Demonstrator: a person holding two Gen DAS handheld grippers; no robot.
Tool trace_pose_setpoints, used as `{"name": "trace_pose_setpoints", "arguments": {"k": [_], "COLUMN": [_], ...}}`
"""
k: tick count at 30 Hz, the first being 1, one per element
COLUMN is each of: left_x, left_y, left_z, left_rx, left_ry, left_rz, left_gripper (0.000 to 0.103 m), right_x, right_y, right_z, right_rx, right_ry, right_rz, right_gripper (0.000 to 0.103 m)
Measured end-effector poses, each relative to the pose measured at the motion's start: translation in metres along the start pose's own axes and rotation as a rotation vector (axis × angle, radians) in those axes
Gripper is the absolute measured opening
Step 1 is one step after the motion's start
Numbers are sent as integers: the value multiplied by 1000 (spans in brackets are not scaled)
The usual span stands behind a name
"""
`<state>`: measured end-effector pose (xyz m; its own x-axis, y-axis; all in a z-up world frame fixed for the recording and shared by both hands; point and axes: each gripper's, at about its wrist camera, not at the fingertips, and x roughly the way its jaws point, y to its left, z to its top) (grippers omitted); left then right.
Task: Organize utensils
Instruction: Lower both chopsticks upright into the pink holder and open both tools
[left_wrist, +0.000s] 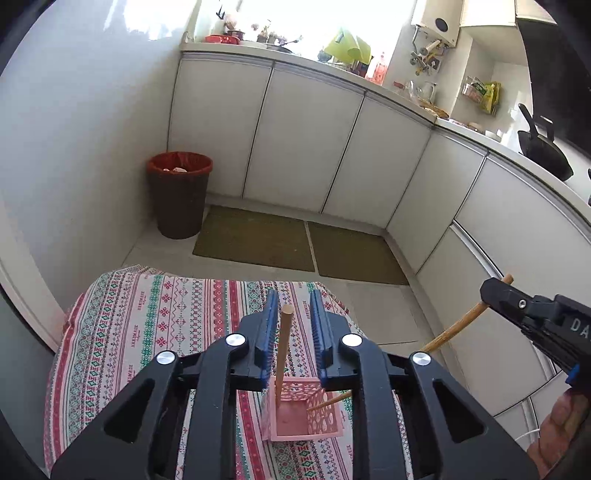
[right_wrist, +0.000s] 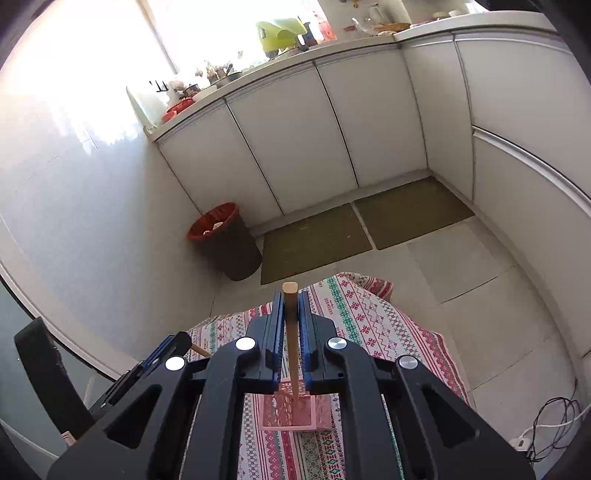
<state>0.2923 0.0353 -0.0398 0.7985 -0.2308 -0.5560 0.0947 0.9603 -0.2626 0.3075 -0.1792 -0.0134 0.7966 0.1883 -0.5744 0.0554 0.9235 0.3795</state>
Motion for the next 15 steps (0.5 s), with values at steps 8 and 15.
{"name": "trace_pose_setpoints", "arguments": {"k": [8, 15], "left_x": [-45, -63], "left_y": [19, 17], "left_z": [5, -1], "left_rx": [-71, -43], "left_ry": [-97, -98], "left_rz": [18, 47], "left_gripper": [42, 51], "right_x": [6, 21], "right_y": [10, 20], "right_z": [-3, -20], "right_rx": [-17, -59], "right_ry": [2, 75], "right_rz": [-19, -44], "right_gripper": [8, 27]}}
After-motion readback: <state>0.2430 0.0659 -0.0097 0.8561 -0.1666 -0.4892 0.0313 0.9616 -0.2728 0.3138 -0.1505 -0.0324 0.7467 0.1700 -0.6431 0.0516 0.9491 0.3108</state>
